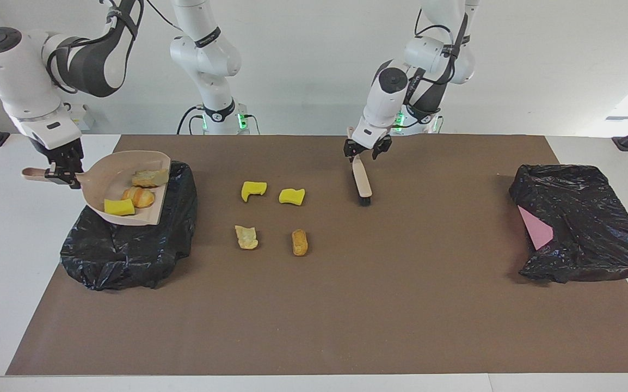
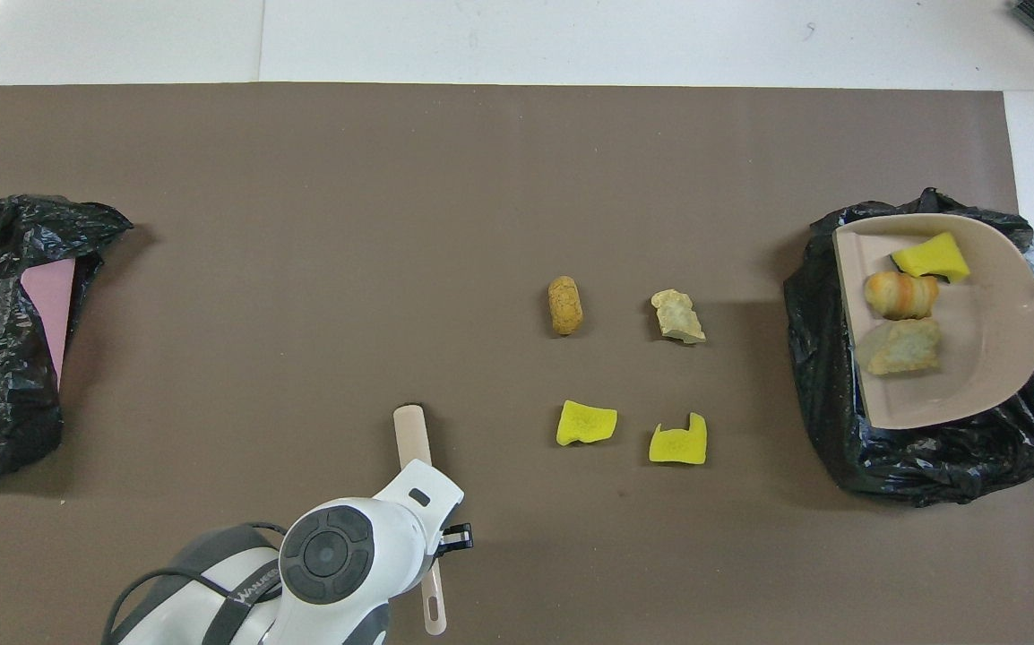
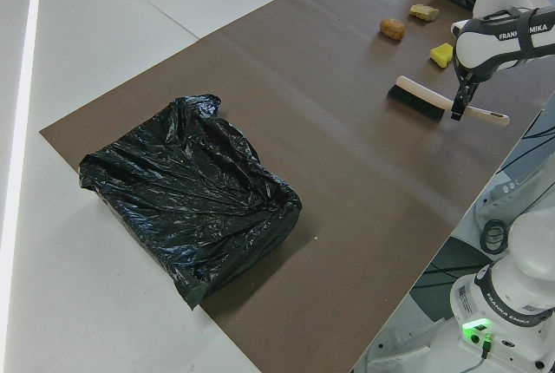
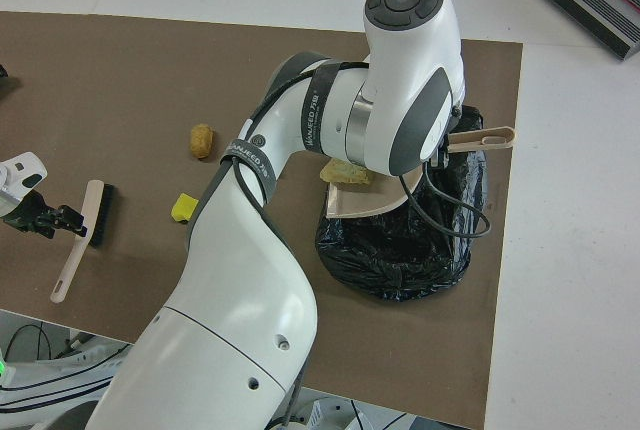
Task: Sweep and dump trash in bin
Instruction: 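Tilt the dustpan with the right gripper to dump pieces into bag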
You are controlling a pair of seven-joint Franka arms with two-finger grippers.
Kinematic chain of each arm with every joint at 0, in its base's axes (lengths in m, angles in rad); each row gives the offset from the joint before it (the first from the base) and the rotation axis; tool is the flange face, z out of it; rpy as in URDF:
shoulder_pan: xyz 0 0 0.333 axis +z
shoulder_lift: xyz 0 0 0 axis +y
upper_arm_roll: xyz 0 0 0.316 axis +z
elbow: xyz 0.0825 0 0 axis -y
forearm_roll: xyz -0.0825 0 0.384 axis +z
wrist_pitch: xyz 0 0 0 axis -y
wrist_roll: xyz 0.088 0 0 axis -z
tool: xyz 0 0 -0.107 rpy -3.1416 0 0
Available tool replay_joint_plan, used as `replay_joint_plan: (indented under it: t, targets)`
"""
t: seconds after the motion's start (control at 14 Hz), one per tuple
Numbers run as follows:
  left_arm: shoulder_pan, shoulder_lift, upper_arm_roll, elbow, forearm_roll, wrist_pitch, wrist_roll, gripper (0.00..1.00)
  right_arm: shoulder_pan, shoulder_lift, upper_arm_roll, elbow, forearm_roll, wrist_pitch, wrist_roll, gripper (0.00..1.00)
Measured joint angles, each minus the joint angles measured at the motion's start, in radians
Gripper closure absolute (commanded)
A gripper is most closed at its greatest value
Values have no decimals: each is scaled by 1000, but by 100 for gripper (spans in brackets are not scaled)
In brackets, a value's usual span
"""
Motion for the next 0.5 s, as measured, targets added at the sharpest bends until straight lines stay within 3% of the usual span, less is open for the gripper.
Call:
replay_joint_plan:
  t: [0.29, 0.5]
  targets:
    - [164, 1, 7, 113, 73, -47, 40, 0, 19, -9, 9, -20, -197, 0, 93, 100]
    - [273, 19, 10, 194, 78, -57, 184, 0, 62, -34, 14, -62, -265, 6, 187, 100]
